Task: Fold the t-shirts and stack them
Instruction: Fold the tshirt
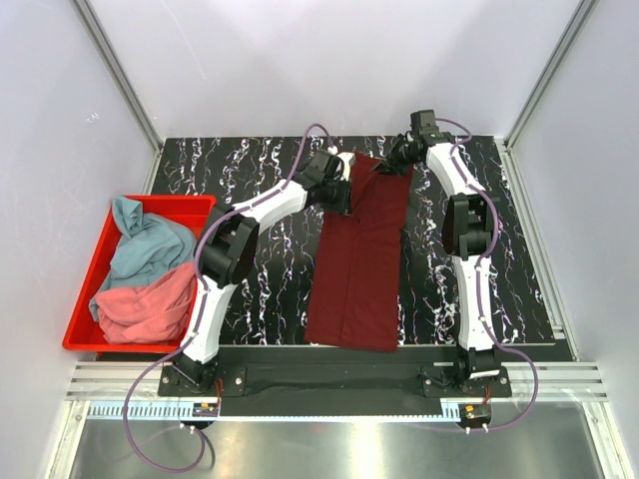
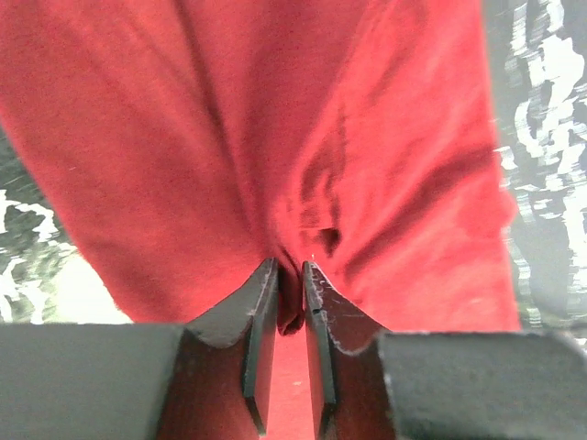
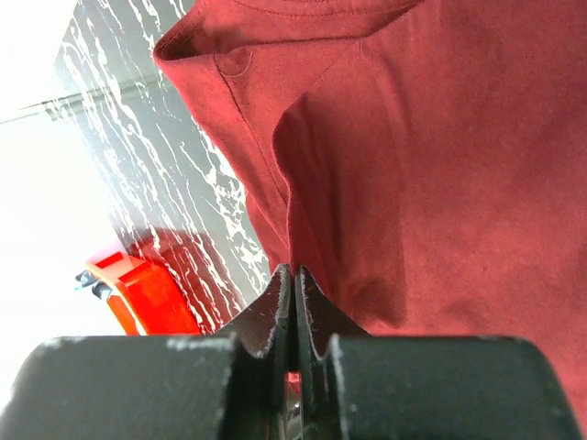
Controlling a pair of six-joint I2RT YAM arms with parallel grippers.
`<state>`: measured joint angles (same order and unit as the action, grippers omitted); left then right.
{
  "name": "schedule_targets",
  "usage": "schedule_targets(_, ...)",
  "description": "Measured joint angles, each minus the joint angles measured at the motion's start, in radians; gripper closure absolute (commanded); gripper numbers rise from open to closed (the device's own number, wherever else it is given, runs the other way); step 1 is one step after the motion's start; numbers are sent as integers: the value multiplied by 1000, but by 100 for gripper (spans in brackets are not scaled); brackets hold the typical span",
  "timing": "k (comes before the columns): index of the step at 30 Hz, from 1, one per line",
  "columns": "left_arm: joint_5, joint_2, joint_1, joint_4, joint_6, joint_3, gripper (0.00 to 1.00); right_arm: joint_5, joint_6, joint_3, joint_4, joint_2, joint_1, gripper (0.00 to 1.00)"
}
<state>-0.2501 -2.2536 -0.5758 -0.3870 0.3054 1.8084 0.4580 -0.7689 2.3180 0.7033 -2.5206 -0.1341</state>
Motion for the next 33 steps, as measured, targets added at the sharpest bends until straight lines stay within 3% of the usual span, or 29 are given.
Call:
schedule_targets(24, -158, -100, -72, 14, 84, 132, 73, 79, 41, 35, -25, -64, 74, 85)
schedule_targets(28, -157, -69, -66, 47, 87, 65, 73, 68, 82, 37, 6, -68, 91, 53)
schedule_targets(33, -171, 77, 13, 92, 129, -124, 74, -16, 203, 105, 113, -68, 107, 44)
